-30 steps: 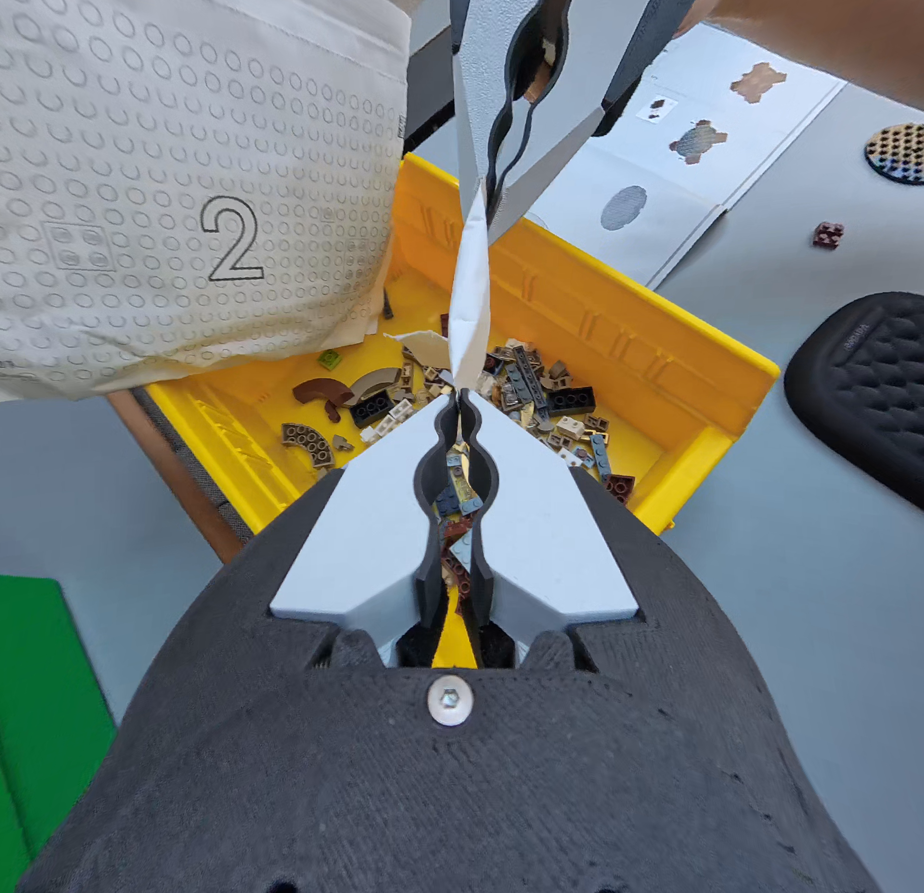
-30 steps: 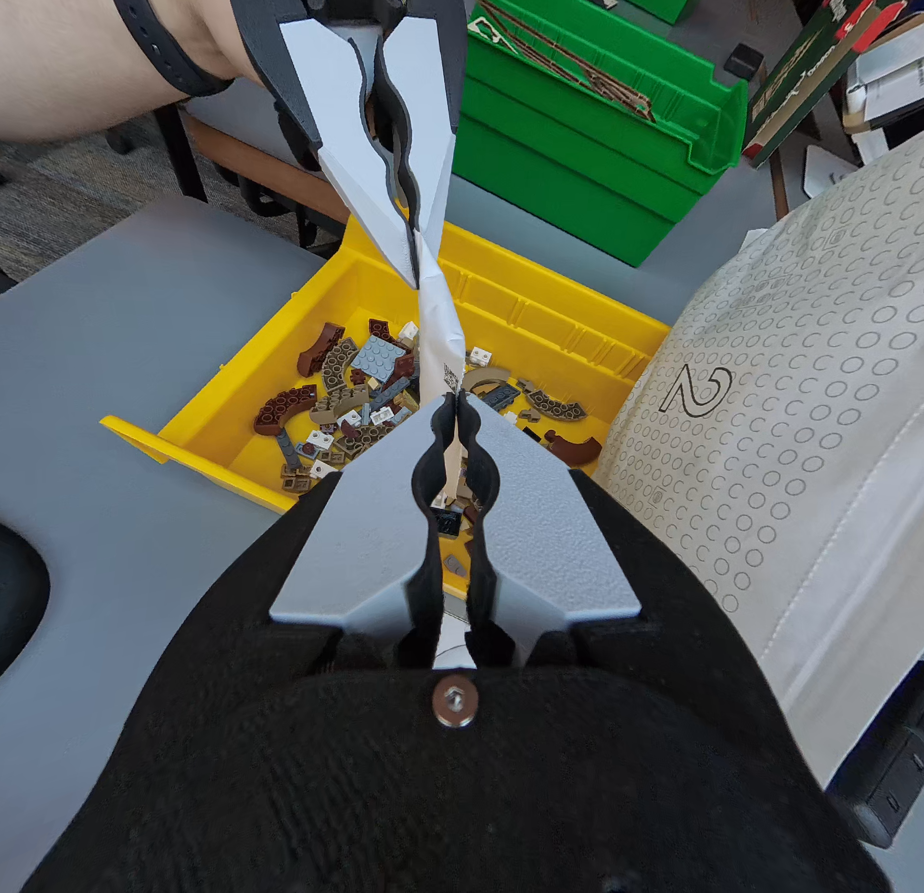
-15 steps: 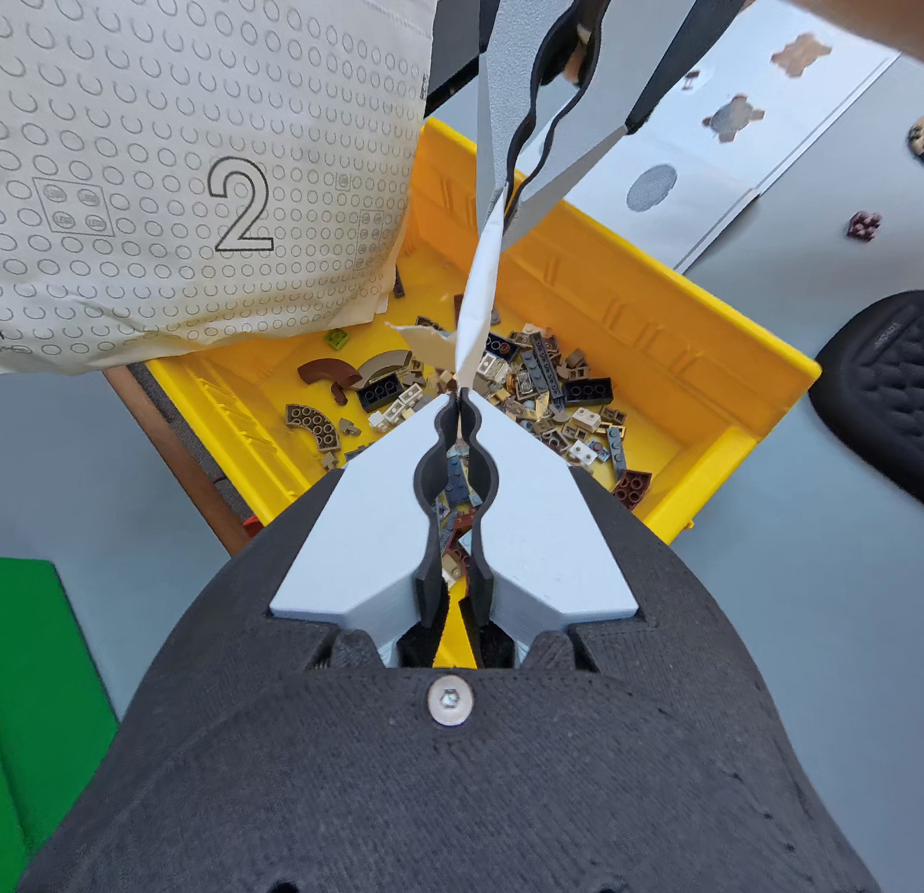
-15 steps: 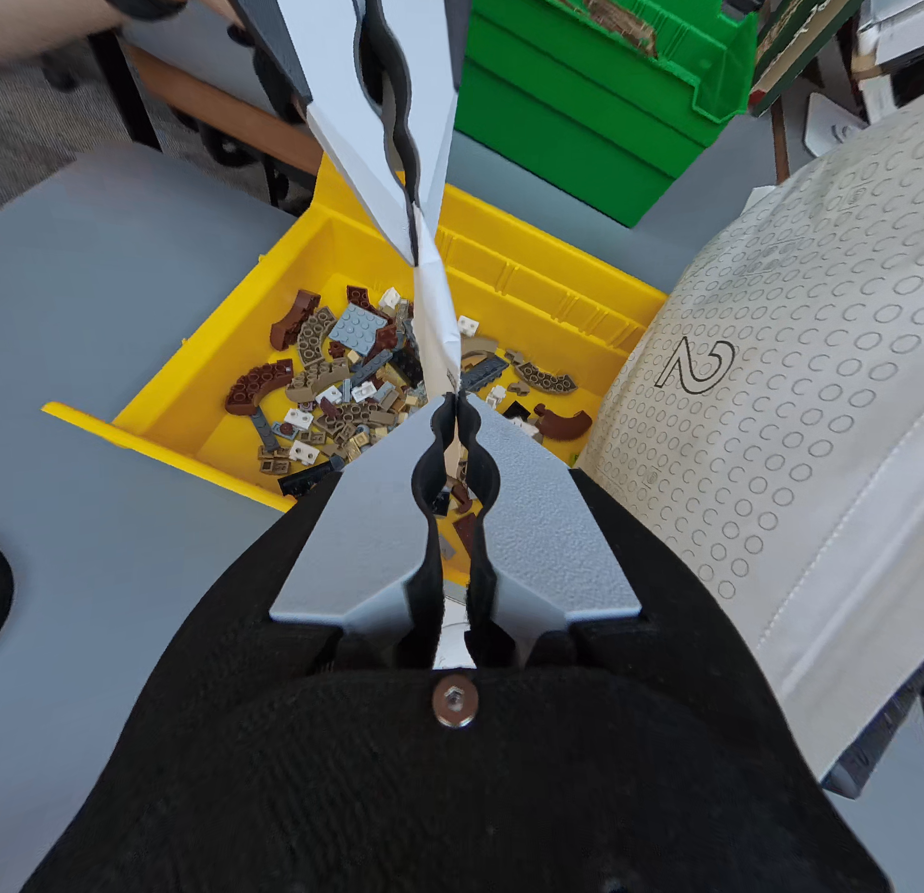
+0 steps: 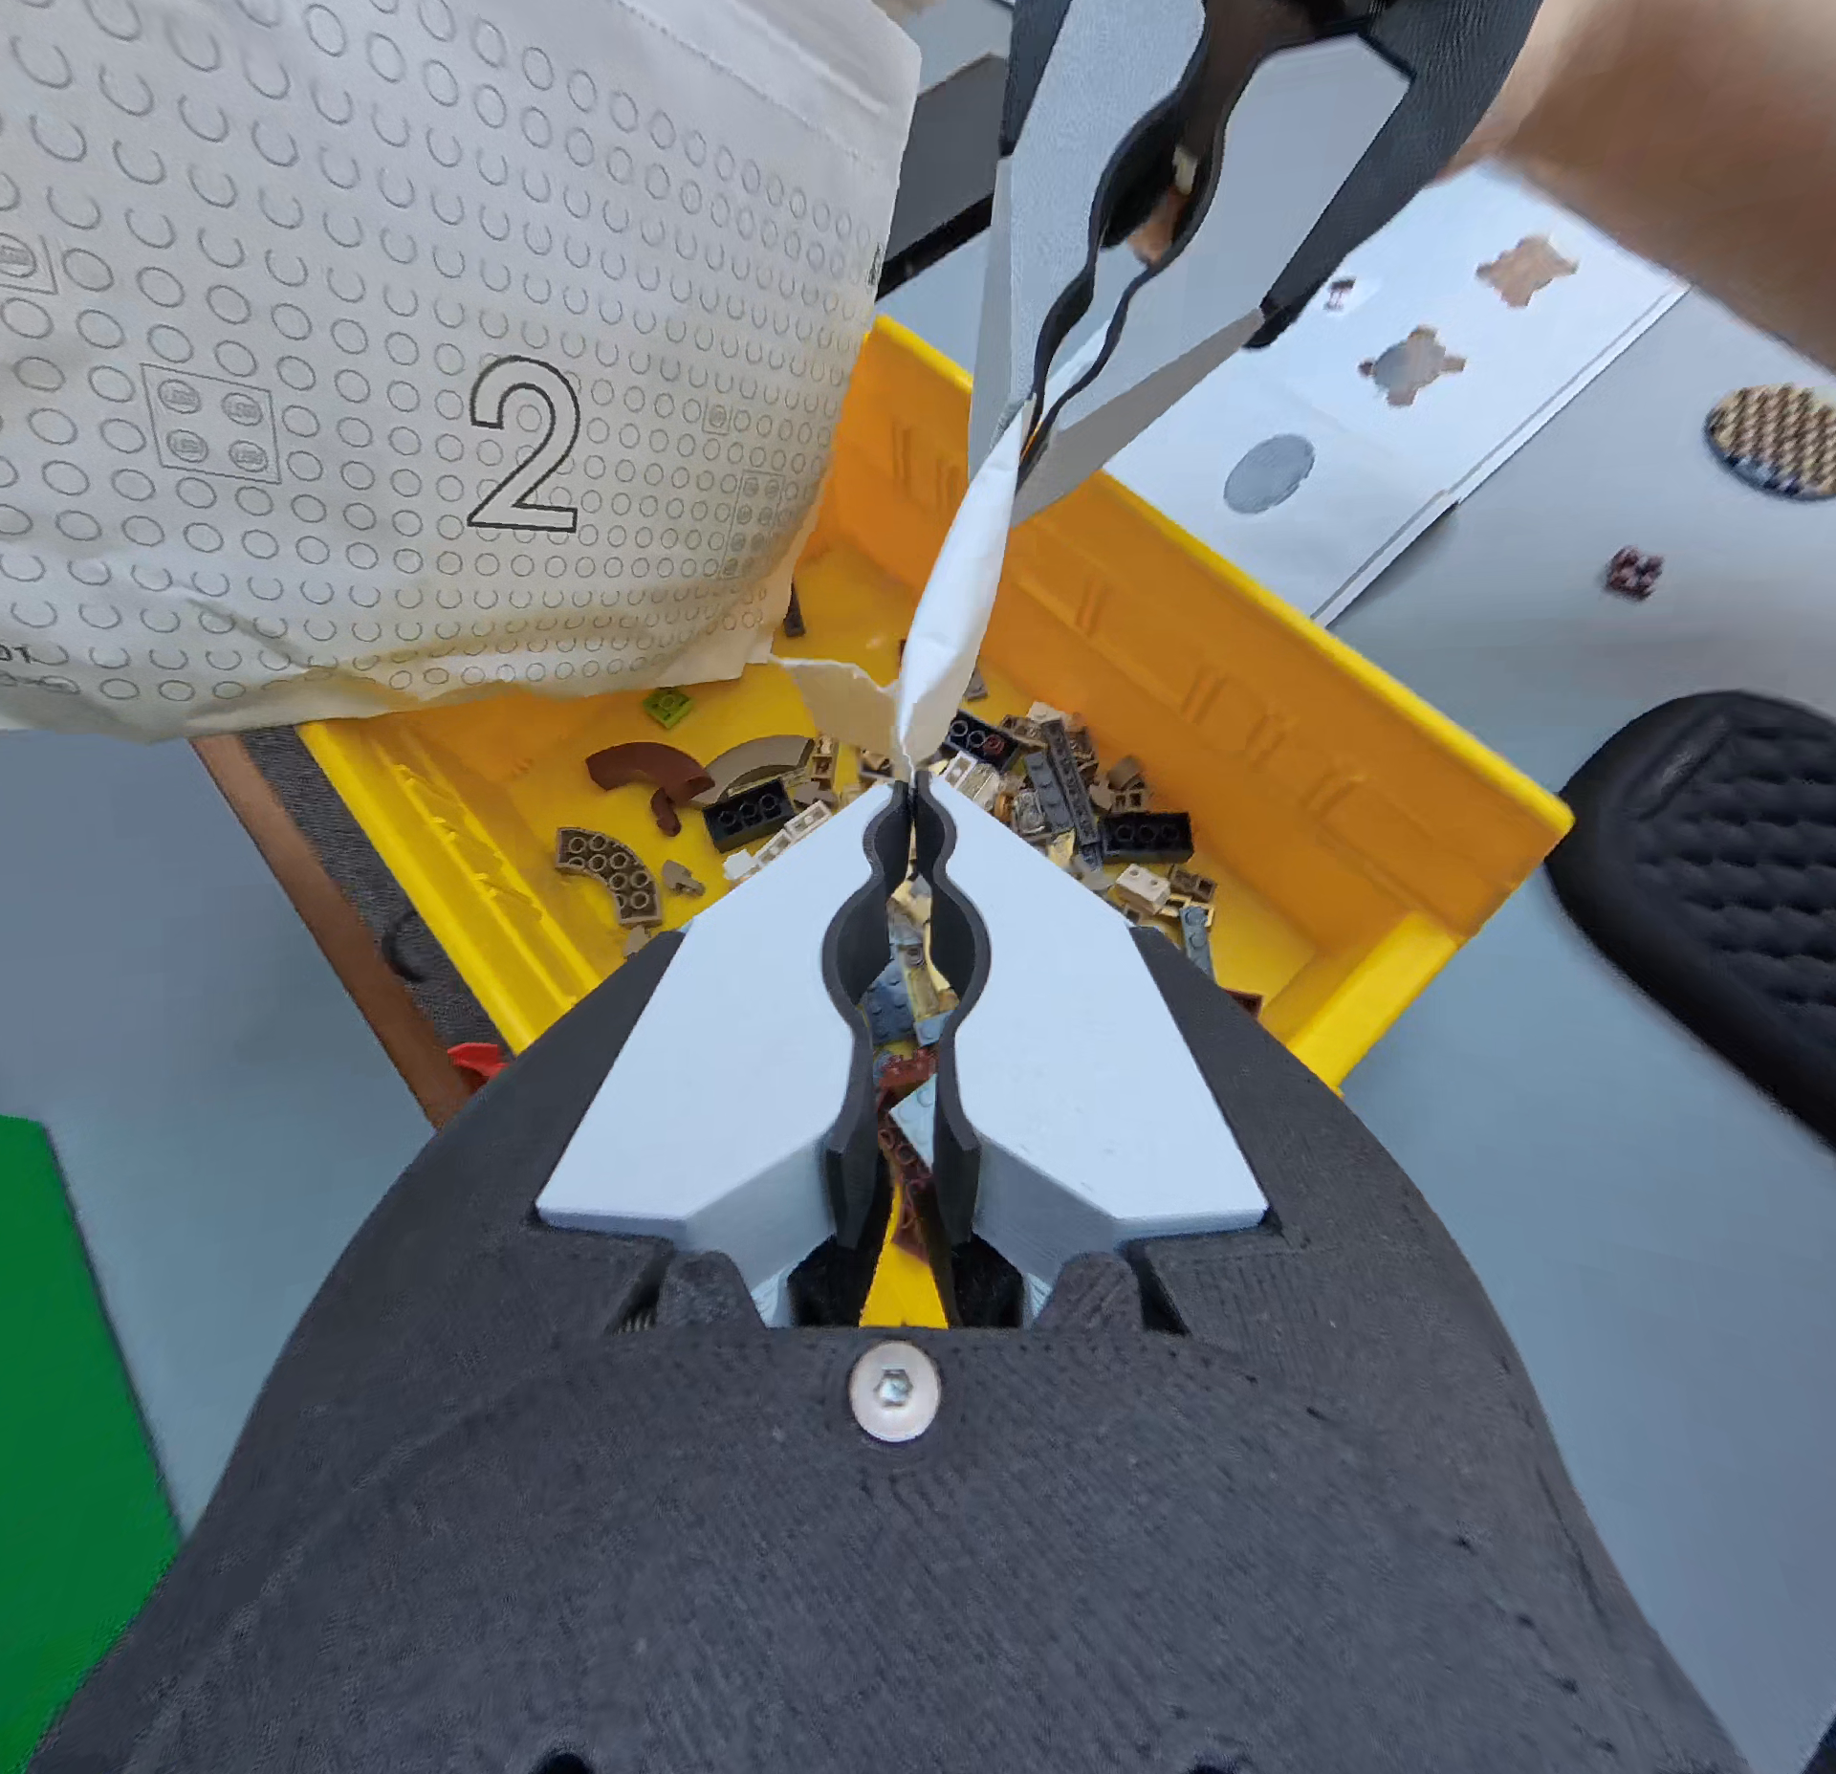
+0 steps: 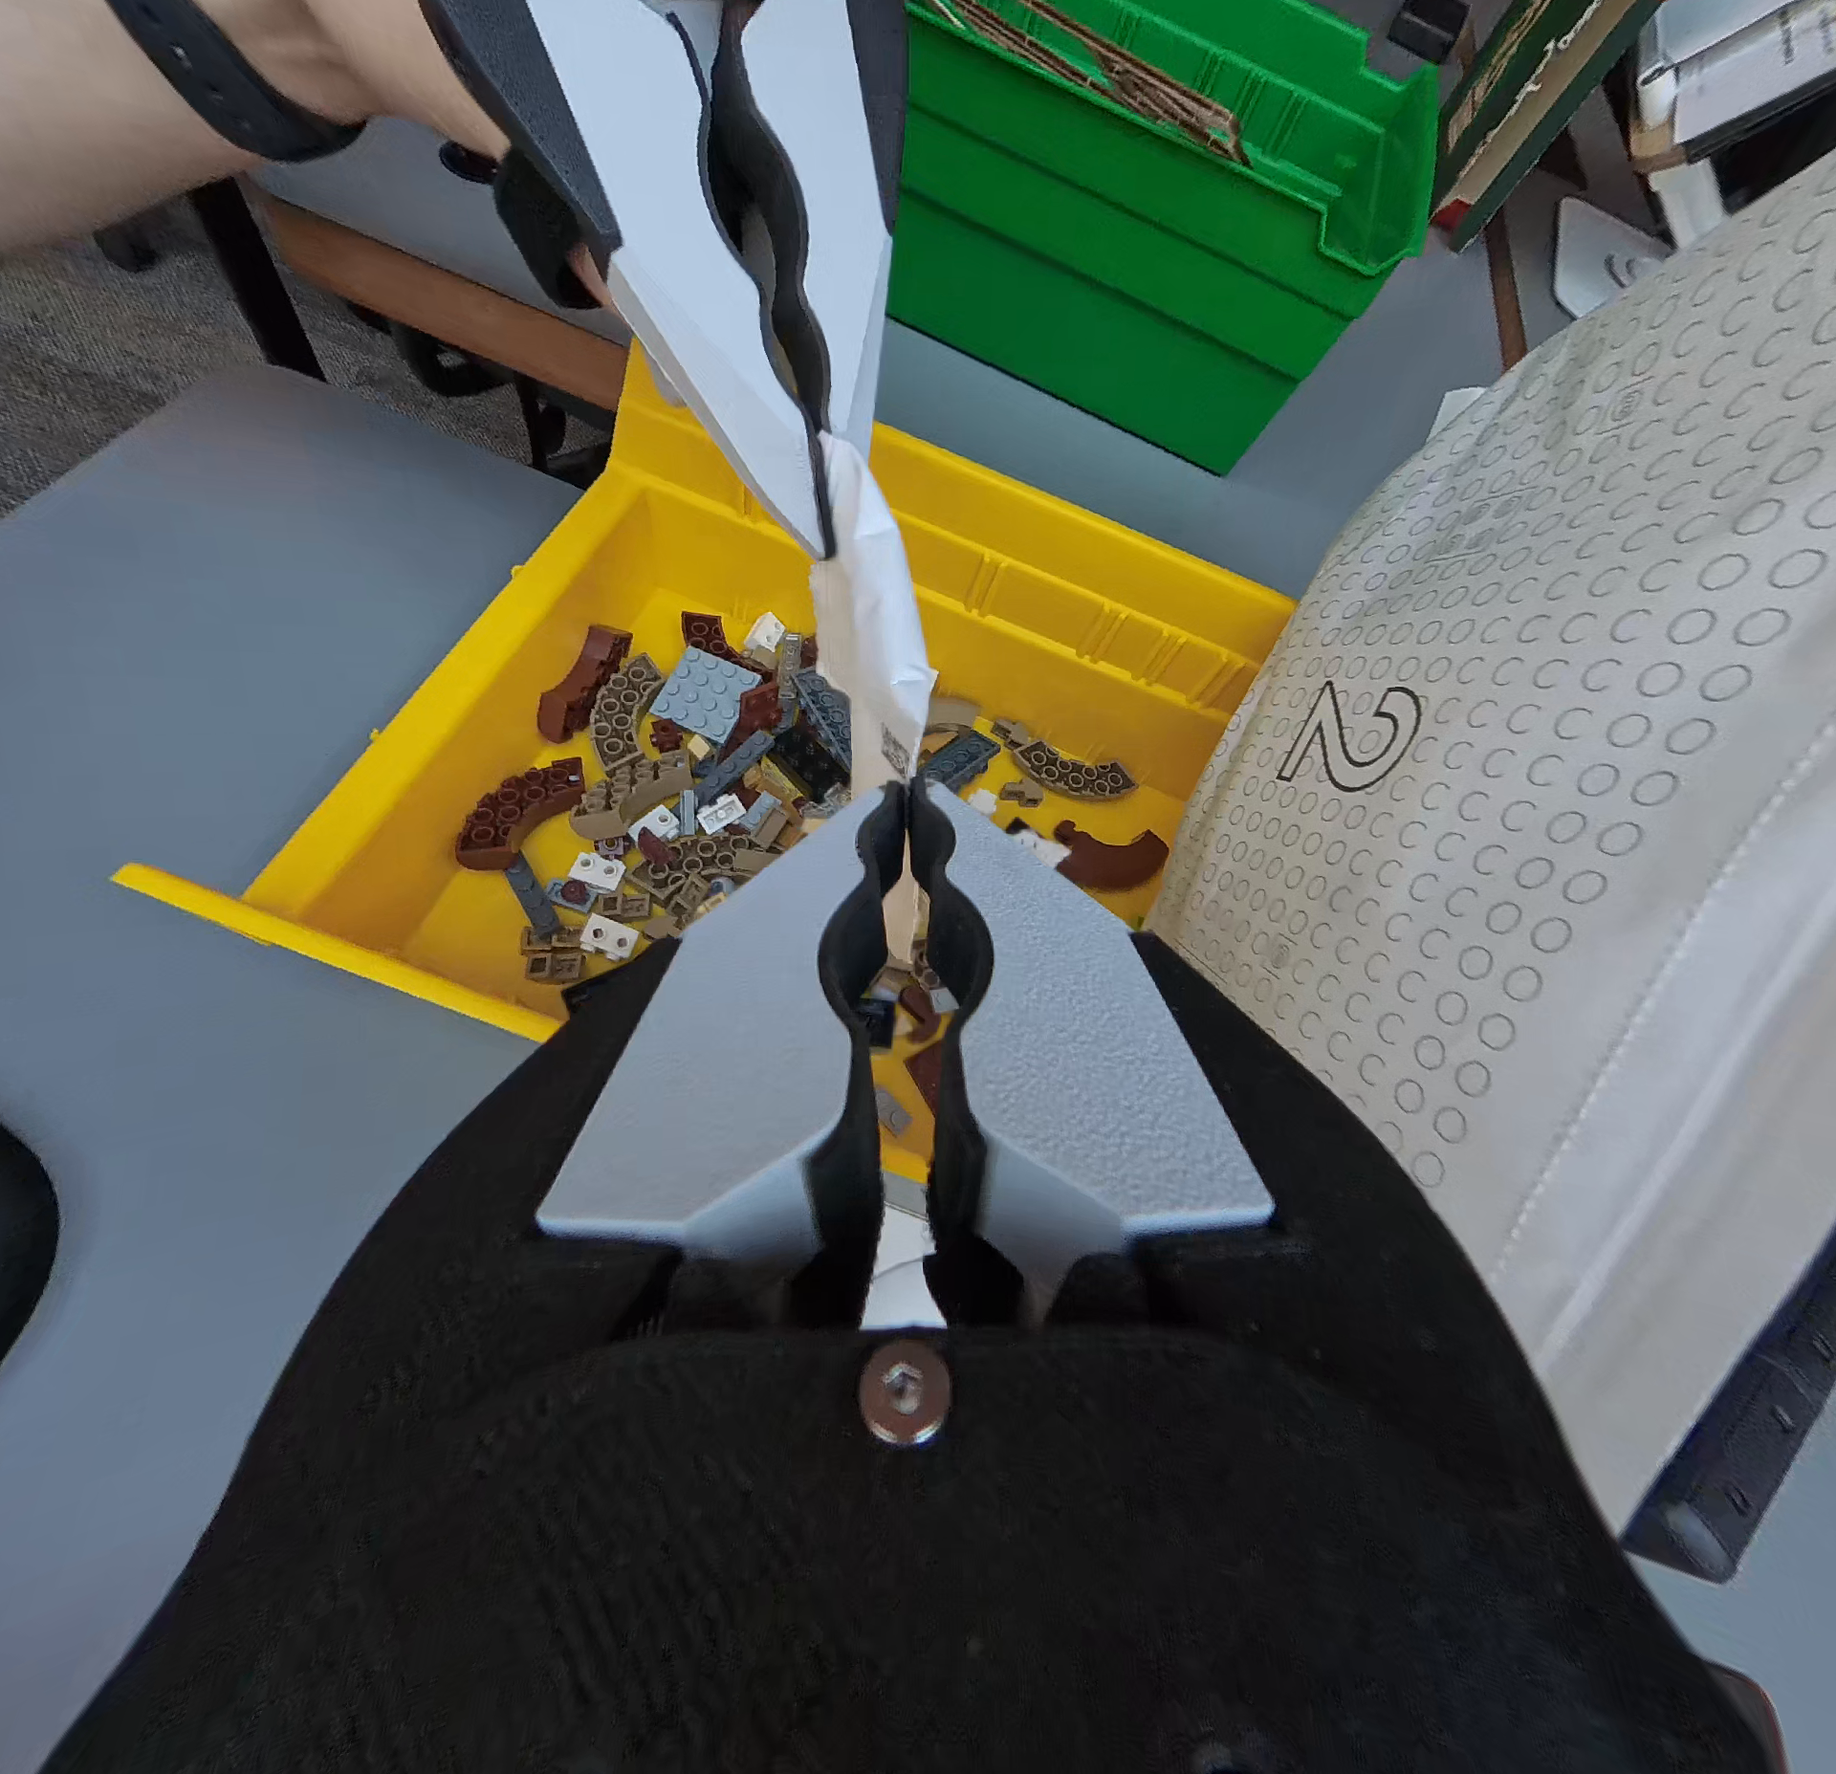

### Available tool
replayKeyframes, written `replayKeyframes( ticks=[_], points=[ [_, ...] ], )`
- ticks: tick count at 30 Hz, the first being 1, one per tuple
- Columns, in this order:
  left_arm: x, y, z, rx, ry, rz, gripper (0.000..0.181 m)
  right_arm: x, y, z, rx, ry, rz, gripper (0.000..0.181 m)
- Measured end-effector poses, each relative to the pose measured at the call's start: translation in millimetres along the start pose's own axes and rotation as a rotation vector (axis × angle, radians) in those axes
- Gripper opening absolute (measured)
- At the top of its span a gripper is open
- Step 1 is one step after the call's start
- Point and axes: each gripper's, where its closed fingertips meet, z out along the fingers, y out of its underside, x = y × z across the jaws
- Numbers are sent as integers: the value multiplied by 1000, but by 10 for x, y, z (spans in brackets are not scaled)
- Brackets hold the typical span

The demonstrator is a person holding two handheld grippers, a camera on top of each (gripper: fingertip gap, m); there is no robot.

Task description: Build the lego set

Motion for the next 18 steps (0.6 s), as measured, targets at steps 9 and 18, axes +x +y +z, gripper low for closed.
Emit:
replayKeyframes(
  ticks=[9, 18],
  points=[
    [78, -55, 21, 26, 50, -36, 0, -88, -76, 32, 13, -40, 6, 0],
    [31, -43, -40, 61, 38, -71, 3, -118, -48, -79, 59, -58, 51, 0]
  ],
)
